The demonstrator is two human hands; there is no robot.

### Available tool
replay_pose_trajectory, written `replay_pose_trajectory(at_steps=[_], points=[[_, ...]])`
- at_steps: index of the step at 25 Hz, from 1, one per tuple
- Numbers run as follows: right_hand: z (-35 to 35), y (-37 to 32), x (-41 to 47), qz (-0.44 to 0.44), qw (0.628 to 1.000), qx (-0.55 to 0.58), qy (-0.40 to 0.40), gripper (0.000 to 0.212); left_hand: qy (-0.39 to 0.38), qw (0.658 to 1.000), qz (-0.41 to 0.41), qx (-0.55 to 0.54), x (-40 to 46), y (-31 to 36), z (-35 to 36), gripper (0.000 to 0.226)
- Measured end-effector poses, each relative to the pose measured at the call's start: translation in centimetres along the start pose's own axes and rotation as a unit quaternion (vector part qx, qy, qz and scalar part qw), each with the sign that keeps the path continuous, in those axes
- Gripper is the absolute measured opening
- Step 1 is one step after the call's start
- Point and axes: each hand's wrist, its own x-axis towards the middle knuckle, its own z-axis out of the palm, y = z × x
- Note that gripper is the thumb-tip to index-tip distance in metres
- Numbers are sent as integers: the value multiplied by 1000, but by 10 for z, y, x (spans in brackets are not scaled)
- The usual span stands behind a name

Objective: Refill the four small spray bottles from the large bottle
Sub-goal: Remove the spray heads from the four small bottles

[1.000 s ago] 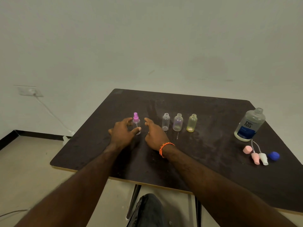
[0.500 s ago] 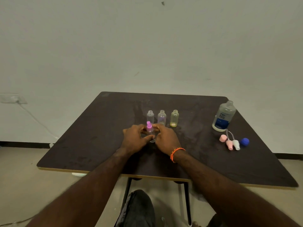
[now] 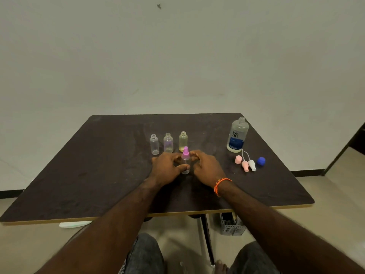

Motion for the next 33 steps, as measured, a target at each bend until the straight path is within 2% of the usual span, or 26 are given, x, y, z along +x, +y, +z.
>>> replay_pose_trajectory(at_steps=[3,5,7,13,17,21,23,28,31,33], points=[[-10,-10,10,-15,999,5,47,35,-9,1000,-4,12,3,-2,1,49],[-15,-19,20,-30,998,-23,48,26,-9,999,-3,32,1,0,0,35],[-17,-26,28,-30,997,-68,24,24,2,999,4,35,-1,1,0,26],[-17,-38,40,-30,988,-154,-13,20,22,999,5,45,-5,7,0,28],[-19,-38,43,-46,984,-162,-62,14,11,999,-2,35,-5,5,1,20],[-29,-45,42,-69,981,-142,-117,29,-4,999,-8,32,-4,6,-1,16],[-28,-49,40,-59,981,-146,-115,37,0,999,-11,34,-4,5,0,19],[-16,-46,35,-12,982,-185,-42,29,-8,1000,-19,10,-1,4,2,31],[-13,-48,39,-23,983,-160,-87,18,-13,1000,-15,17,0,1,4,47],[-13,-53,40,-7,985,-124,-118,33,-17,1000,-9,21,0,-2,5,49]])
